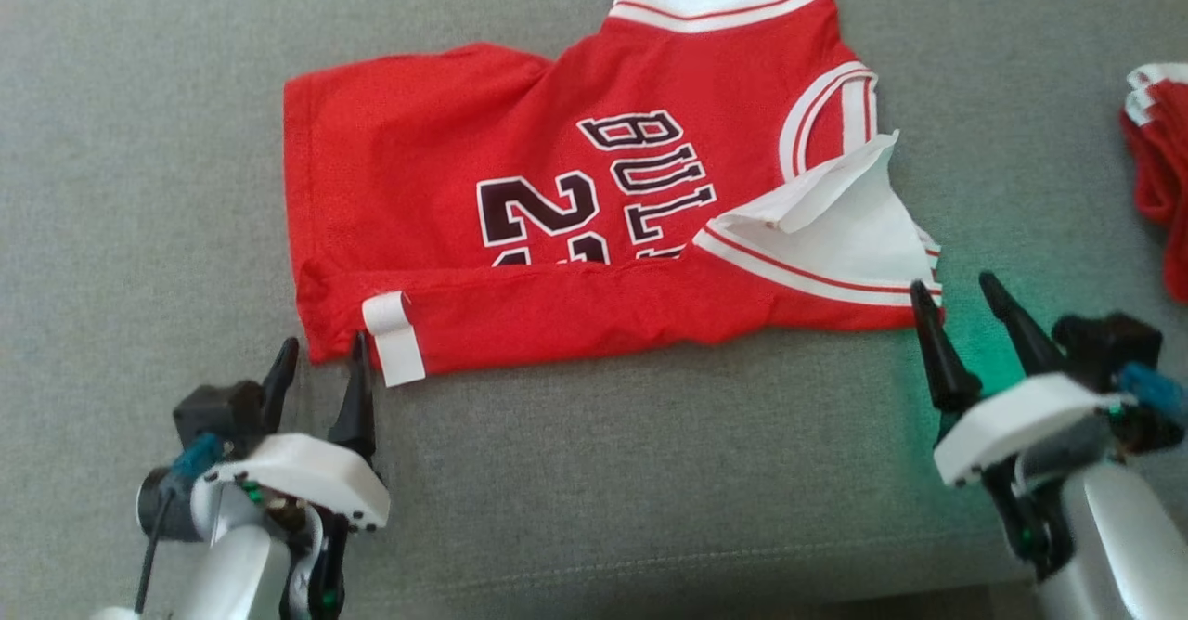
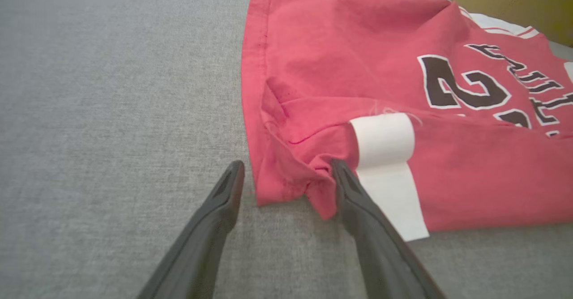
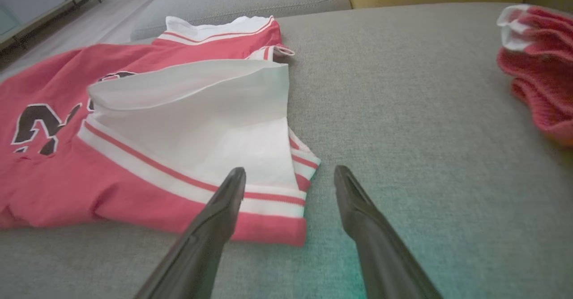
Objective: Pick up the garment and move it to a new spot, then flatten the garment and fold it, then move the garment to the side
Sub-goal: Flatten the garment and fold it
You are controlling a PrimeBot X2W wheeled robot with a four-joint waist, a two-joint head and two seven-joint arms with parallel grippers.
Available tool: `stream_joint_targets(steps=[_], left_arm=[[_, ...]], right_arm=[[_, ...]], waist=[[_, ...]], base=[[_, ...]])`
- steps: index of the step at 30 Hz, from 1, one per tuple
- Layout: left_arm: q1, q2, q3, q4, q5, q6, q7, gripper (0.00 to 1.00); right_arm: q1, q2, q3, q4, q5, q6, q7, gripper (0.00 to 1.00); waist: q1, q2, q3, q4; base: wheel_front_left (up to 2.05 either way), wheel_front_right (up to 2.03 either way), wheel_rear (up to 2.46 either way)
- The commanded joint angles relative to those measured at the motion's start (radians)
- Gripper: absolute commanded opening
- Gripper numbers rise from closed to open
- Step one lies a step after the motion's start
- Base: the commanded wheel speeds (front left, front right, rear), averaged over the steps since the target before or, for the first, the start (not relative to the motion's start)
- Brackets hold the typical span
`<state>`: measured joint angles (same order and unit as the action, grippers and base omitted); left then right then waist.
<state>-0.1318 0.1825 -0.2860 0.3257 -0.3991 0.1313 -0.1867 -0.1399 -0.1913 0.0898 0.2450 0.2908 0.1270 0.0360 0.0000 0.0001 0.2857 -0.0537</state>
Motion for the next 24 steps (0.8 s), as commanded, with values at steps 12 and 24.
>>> stream_joint_targets(steps=[12, 24], left_arm=[[-0.080, 0.021, 0.008, 0.045, -0.046, -0.057, 0.093, 0.00], [0.012, 0.078, 0.022, -0.116, -0.043, -0.010, 0.144, 0.00]], right_arm=[[-0.126, -0.036, 0.100, 0.138, 0.080, 0.004, 0.103, 0.00], [0.006, -0.022, 0.041, 0.022, 0.127, 0.004, 0.066, 0.00]], waist=[[0.0000, -0.0001, 0.042, 0.018], [0.0000, -0.0001, -0.010, 0.020]], base=[[0.00, 0.00, 0.00], [0.00, 0.00, 0.00]])
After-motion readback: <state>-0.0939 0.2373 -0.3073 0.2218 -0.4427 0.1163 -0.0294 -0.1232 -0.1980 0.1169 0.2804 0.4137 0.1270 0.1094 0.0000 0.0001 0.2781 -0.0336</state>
